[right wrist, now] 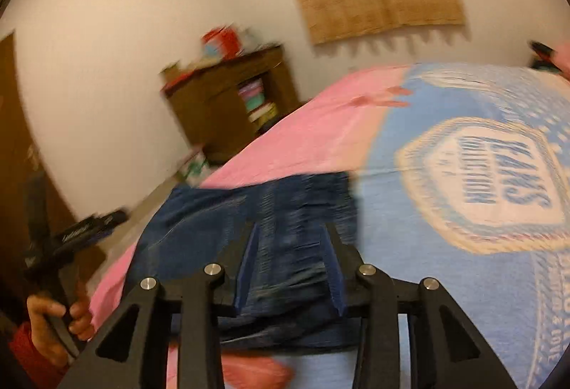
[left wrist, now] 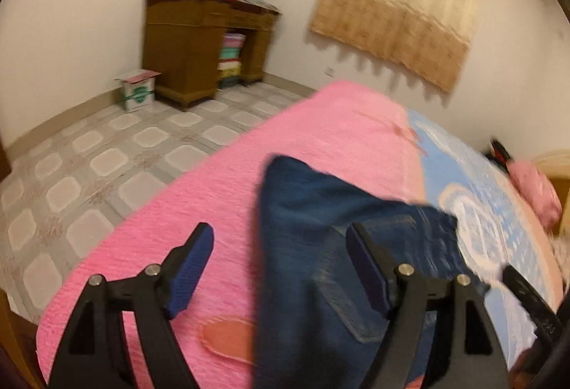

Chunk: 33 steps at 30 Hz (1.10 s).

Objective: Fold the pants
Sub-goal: 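Lower the folded jeans onto the bed and open the right tool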

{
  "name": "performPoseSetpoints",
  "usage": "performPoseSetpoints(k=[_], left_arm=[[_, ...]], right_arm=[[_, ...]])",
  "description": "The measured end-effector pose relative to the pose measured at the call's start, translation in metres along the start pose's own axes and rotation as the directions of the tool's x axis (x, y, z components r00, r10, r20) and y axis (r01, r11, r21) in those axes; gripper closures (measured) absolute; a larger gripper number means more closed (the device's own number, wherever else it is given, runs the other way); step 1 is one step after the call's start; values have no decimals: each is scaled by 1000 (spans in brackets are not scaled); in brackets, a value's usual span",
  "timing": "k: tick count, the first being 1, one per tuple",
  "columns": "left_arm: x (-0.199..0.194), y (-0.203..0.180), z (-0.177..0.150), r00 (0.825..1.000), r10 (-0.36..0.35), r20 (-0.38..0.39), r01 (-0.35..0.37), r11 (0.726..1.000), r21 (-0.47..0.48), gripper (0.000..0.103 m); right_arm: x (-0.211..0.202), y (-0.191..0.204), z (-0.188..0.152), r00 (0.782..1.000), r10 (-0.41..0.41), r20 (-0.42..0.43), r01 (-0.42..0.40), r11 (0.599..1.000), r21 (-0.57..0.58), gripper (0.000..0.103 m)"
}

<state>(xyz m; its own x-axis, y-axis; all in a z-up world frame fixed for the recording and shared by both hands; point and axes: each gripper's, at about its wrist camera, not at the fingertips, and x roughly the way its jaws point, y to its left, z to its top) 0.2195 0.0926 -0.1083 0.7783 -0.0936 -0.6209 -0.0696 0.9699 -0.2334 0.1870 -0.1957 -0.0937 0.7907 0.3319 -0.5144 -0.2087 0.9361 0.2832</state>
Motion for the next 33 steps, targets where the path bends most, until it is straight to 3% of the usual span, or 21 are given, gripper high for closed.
performPoseSetpoints(k=[3,5,7,10,12,14,17,25,28,33], left_arm=[[5,-11,-14,999,19,-33,-17,999,45,24],[11,-12,-23,997,42,-57,-40,998,40,24],[23,-7,-33,992,74,-100,-72,997,27,24],[36,3,-47,986,80,-147,-84,996,-23,12],[36,4,-51,990,83,-113,-85,996,-13,8],[37,-3,-55,987,131,-91,-128,991,35,4],[42,-5,-57,983,159,-95,-156,987,36,0],[47,-5,-58,981,170,-92,-168,985,28,0],[46,-6,-59,980,175,-90,-173,984,29,0],[38,-5,-59,977,162,-138,-157,987,42,0]], right_arm=[[23,18,-15,996,-20,-84,15,998,-53,66],[31,10,-30,990,-52,-128,46,998,-54,67],[34,7,-42,988,-82,-131,73,994,-77,69],[39,16,-56,984,-131,-124,111,981,-158,69],[44,18,-57,977,-164,-139,137,974,-183,69],[49,19,-57,973,-185,-138,156,967,-201,69],[53,19,-61,969,-210,-132,178,959,-220,69],[63,14,-58,966,-207,-153,171,961,-219,67],[65,26,-61,957,-249,-151,200,939,-281,57],[63,47,-64,933,-331,-141,258,889,-379,53]])
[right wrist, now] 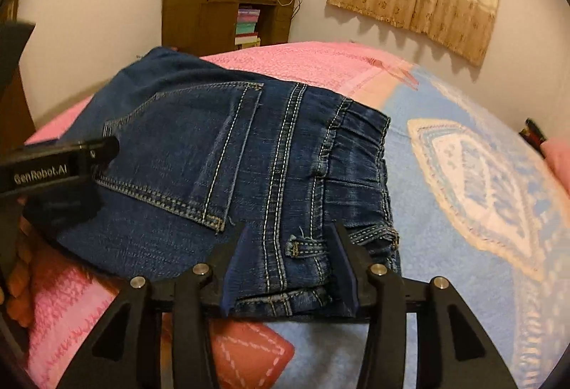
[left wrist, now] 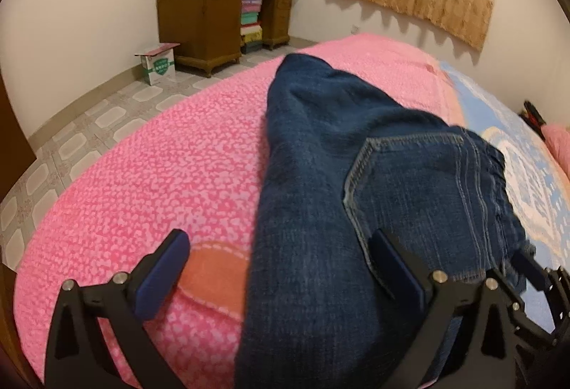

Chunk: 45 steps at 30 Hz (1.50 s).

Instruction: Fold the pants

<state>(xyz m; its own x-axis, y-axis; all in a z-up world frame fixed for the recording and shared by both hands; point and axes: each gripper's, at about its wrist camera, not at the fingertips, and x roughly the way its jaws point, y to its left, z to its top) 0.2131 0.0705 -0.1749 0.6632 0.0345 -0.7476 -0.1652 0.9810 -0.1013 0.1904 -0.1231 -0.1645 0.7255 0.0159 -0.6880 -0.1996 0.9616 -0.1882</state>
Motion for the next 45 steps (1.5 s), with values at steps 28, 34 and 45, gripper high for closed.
performPoseSetpoints(k=[28,34,45], left_arm=[[-249,-36,-66,981,-37,192,-13,968,249,0],[-280,-34,-68,975,-43,216,-10,971,238,0],[-315,-25,-75,953,-41,302,-31,973,230,0]], right_arm=[[-223,-29,-86,999,-16,46,-6,896,444,19],[-297,-21,-77,976,-66,208,-34,896,443,19],[-352,-12,-74,926,-125,355,-59,883,466,18]])
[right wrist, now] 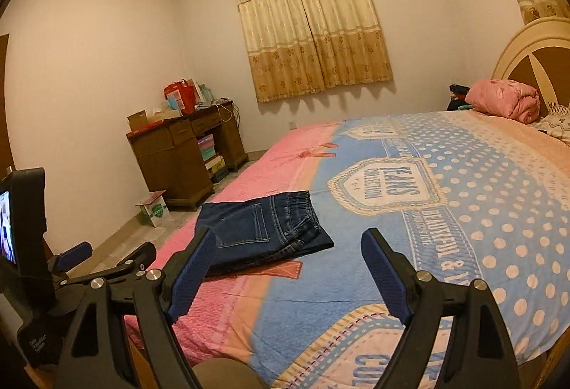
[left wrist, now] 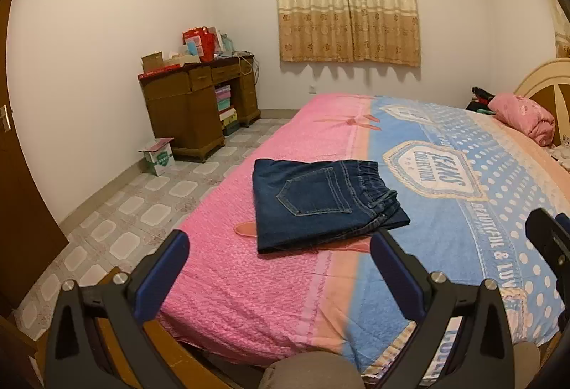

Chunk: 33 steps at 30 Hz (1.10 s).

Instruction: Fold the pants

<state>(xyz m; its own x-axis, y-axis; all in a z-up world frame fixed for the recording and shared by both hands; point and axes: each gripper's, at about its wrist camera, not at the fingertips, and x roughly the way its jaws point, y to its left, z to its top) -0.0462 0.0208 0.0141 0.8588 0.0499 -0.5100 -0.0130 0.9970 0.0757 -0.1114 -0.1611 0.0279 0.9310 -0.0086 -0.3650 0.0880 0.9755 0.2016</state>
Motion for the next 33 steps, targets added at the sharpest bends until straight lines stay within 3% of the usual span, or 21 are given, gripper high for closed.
performPoseSetpoints(k=[11,33], left_arm=[[-8,-2,3,1000,12,25,-13,1000,11,0],[-10,-4,8,999,39,6,-39,999,6,0]], right_arm=[[-8,-2,5,1000,16,0,-16,1000,13,18],[1,-14,6,1000,17,-23,-16,999,43,18]])
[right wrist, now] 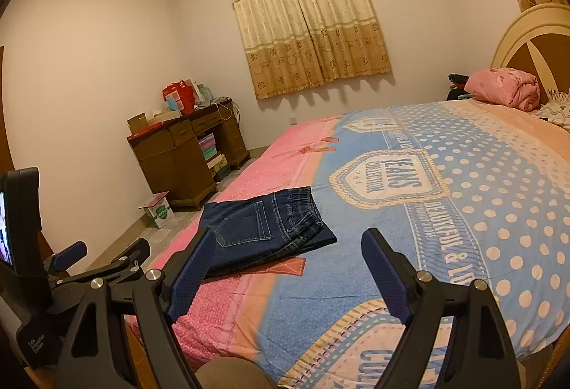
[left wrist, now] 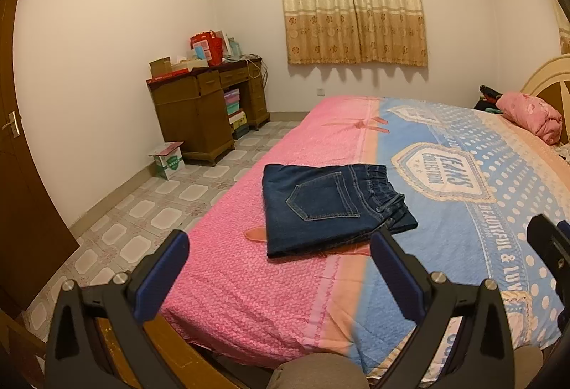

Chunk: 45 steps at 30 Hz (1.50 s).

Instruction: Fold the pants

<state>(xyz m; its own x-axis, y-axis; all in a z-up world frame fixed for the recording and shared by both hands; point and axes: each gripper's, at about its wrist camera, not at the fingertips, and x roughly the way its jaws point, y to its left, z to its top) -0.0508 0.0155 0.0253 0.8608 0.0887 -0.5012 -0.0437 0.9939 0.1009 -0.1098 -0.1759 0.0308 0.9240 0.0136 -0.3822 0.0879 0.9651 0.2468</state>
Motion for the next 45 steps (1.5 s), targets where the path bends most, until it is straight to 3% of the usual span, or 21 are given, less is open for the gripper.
performPoseSetpoints(k=[40,45], left_arm=[[-2,0,2,1000,7,19,-7,1000,-2,0],[-4,2,10,999,44,19,-44,999,-10,0]], right_arm=[[1,-7,-2,1000,6,-4,-6,1000,9,18],[0,-8,-1,1000,5,1,-5,1000,9,18]])
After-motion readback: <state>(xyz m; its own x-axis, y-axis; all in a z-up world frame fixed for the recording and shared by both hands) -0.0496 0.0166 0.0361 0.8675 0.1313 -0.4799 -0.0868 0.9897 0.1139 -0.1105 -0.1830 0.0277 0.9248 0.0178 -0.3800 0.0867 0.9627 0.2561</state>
